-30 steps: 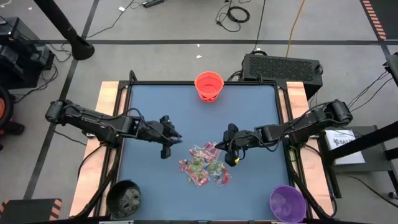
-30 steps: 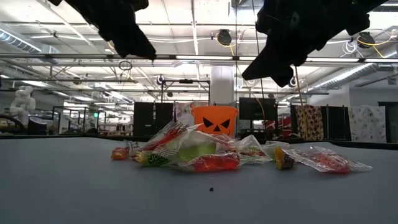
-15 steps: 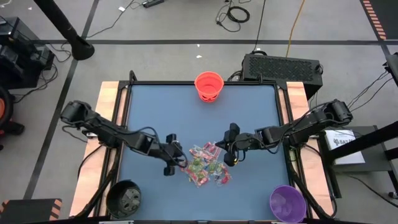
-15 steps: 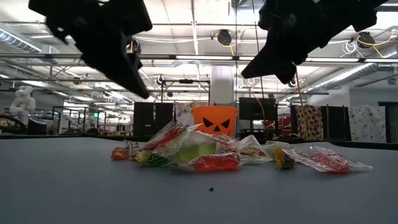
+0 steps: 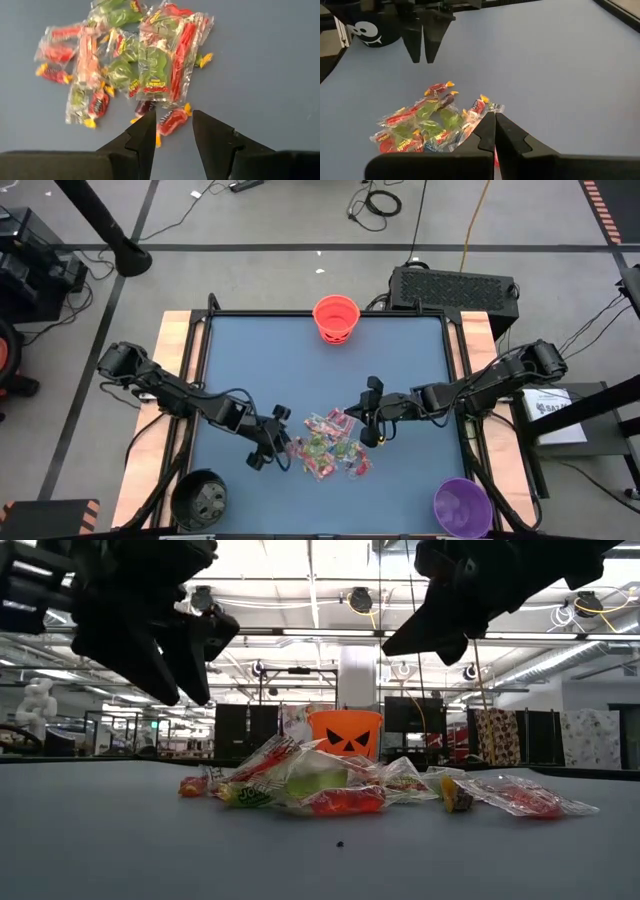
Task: Sort candy by brand, put in halloween buckets
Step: Put the orange candy into the black bucket
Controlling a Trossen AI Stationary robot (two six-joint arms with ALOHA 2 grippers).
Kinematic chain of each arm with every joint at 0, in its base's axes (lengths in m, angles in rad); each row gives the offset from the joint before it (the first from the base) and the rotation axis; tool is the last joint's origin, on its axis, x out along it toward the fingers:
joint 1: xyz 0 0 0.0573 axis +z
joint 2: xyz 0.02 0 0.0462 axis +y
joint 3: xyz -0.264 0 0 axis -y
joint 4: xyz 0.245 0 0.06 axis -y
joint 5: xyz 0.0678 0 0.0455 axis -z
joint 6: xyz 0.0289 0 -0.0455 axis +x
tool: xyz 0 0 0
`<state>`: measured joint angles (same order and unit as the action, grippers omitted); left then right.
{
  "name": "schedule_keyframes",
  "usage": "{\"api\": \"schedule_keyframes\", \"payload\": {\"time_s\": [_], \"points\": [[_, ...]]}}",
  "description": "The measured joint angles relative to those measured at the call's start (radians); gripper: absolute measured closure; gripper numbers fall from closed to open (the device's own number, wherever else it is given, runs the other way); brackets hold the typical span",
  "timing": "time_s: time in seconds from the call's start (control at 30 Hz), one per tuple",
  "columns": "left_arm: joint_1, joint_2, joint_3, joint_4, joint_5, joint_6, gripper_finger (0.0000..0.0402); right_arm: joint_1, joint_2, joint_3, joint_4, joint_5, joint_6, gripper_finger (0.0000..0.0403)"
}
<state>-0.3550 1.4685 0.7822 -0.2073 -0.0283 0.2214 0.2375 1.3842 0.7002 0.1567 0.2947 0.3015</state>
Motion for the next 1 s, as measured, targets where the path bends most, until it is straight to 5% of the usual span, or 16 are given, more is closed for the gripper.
{"api": "schedule_keyframes", "payload": {"time_s": [0.4, 1.0], "points": [[0.043, 0.141, 0.015, 0.008, 0.058, 0.200, 0.0265, 0.000, 0.000, 0.000, -0.010, -0.006, 0.005, 0.0403], [0.099, 0.245, 0.066, -0.027, 0.163, 0.178, 0.0265, 0.000, 0.000, 0.000, -0.022, -0.011, 0.036, 0.0403]]}}
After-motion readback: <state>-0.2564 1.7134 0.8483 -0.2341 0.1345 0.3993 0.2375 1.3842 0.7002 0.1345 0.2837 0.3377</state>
